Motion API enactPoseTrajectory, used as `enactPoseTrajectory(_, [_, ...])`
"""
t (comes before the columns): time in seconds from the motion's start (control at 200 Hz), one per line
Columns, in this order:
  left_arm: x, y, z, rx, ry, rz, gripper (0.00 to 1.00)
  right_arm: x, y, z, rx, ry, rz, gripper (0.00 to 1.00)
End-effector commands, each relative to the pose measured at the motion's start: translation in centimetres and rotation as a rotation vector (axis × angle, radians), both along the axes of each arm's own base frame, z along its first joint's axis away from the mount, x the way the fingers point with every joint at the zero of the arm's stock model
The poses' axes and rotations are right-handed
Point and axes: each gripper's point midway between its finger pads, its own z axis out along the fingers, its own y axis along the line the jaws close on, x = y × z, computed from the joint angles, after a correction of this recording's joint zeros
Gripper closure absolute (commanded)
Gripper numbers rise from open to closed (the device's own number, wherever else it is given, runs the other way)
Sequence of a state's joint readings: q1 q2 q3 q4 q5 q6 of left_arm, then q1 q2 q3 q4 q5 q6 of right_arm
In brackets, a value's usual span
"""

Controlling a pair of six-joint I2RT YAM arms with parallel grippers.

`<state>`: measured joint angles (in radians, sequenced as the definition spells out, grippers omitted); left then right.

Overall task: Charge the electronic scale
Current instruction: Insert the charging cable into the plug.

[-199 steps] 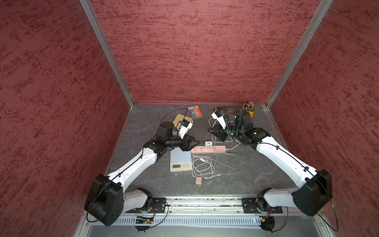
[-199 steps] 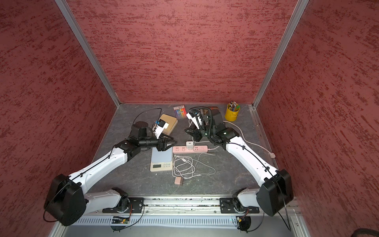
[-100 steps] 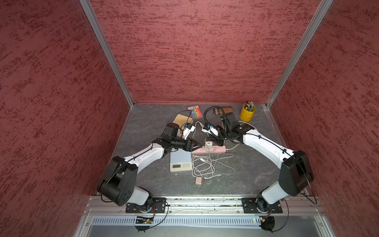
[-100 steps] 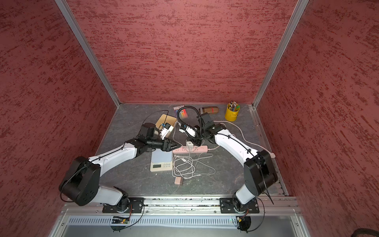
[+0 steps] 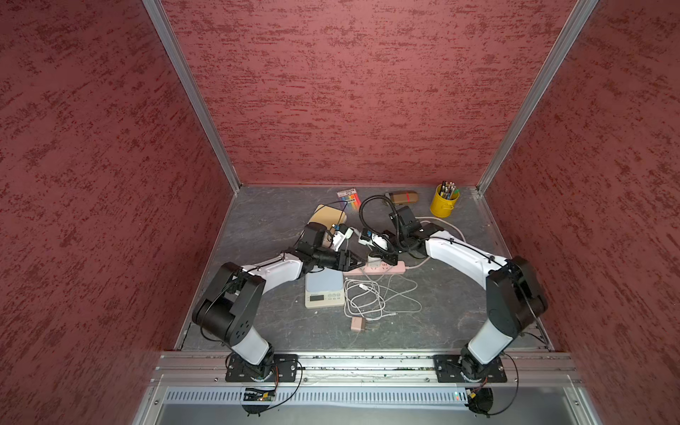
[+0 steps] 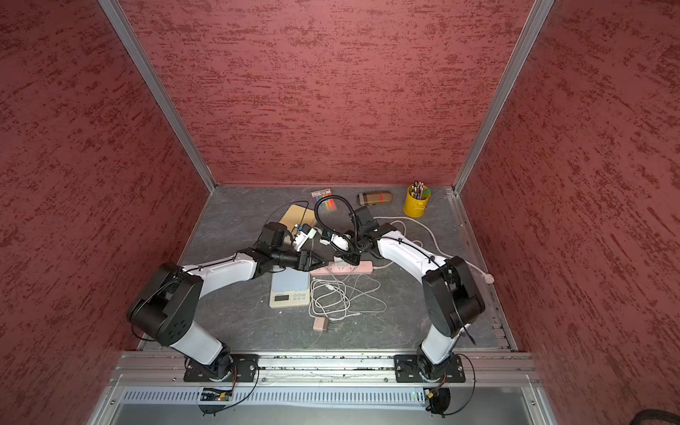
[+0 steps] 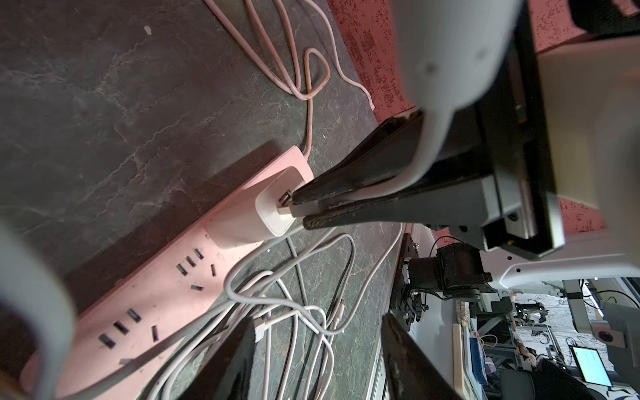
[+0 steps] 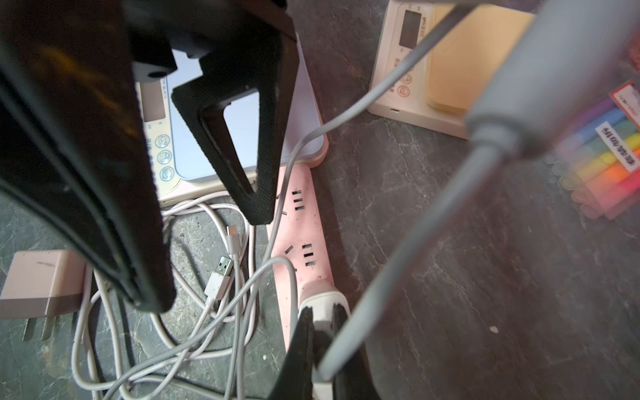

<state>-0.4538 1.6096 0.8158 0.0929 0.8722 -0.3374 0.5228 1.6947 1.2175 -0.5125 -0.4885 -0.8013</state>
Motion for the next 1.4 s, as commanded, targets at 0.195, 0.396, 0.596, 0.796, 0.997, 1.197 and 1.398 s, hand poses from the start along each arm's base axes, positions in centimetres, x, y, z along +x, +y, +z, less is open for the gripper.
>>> enactPoseTrajectory(0.195, [0.9, -0.8, 0.6, -0.031, -0.024, -0.022, 0.41, -0.1, 0.0, -1.0, 0.036, -0.041, 0.035, 1.0])
enactPoseTrajectory(0.396, [0.9, -0.9, 0.1, -0.026, -0.008, -0.021, 0.41, -0.3, -0.5, -1.2, 0.038, -0.02, 0.043, 1.0])
enactPoseTrajectory(0.596, [1.1, -1.0, -0.4, -0.024, 0.008, -0.016, 0.41, -1.0, -1.5, -1.3, 0.021, 0.026, 0.052, 1.0])
enactPoseTrajectory(0.796, [1.4, -1.3, -0.8, -0.021, 0.024, -0.008, 0.41, -1.4, -2.1, -1.8, 0.014, 0.054, 0.06, 1.0])
enactPoseTrajectory(0.997, [1.5, -1.5, -1.2, -0.014, 0.034, -0.001, 0.41, -1.5, -2.5, -2.2, 0.005, 0.092, 0.077, 1.0])
enactPoseTrajectory(1.197, [1.6, -1.4, -1.3, -0.009, 0.039, 0.006, 0.41, -1.6, -2.4, -2.3, 0.018, 0.103, 0.094, 1.0])
enactPoseTrajectory(1.398, [1.7, -1.4, -1.4, -0.004, 0.045, 0.011, 0.41, -2.1, -1.9, -3.0, 0.045, 0.142, 0.124, 1.0])
